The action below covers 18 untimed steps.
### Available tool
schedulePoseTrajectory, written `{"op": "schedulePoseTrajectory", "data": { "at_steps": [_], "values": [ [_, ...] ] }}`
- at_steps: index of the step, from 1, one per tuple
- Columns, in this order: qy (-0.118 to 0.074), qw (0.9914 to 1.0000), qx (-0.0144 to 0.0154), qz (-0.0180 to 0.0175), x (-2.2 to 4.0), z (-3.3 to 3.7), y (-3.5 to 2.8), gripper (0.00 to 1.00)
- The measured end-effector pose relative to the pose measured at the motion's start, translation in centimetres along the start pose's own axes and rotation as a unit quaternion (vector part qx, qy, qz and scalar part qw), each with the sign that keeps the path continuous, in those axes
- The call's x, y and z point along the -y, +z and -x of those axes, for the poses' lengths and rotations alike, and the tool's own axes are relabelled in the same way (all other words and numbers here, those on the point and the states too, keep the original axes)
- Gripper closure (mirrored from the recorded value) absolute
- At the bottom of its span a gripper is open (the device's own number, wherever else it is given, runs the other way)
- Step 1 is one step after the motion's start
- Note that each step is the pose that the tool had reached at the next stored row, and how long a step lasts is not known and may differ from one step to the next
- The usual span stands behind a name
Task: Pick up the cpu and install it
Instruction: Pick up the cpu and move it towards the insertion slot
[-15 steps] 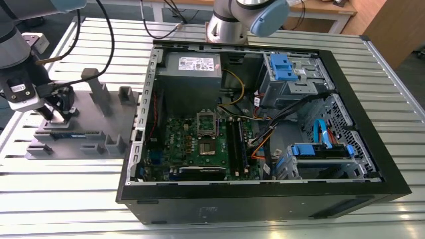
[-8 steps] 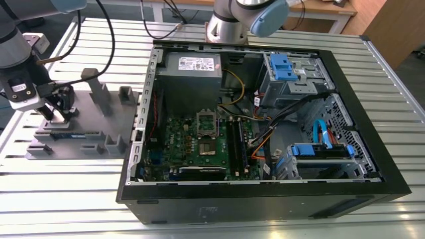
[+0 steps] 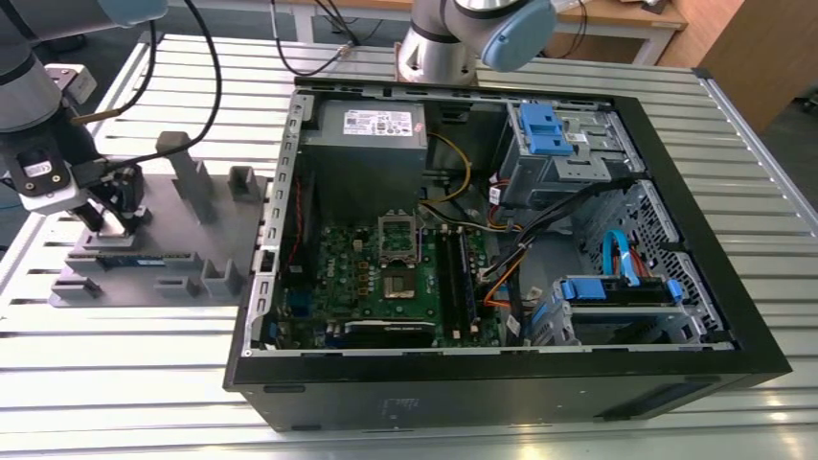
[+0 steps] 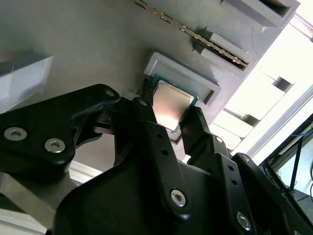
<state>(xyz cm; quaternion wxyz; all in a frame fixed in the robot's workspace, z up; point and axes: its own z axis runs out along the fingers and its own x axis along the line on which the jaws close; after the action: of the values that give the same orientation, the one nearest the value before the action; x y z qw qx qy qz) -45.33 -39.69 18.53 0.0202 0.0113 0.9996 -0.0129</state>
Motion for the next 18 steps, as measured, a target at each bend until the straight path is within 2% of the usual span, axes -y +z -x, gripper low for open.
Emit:
{"op": "schedulePoseTrajectory", "data": {
  "at_steps": [13,14,15,16,18],
  "values": [
    [0.000,1.00000,-0.0001,0.0000,-0.07,0.00,0.00,0.52],
    [0.000,1.00000,-0.0001,0.0000,-0.07,0.00,-0.01,0.46],
    [0.000,1.00000,-0.0001,0.0000,-0.08,0.00,-0.01,0.46],
    [0.000,1.00000,-0.0001,0.0000,-0.08,0.00,-0.01,0.40],
    [0.000,1.00000,-0.0001,0.0000,-0.08,0.00,0.00,0.40]
  ]
}}
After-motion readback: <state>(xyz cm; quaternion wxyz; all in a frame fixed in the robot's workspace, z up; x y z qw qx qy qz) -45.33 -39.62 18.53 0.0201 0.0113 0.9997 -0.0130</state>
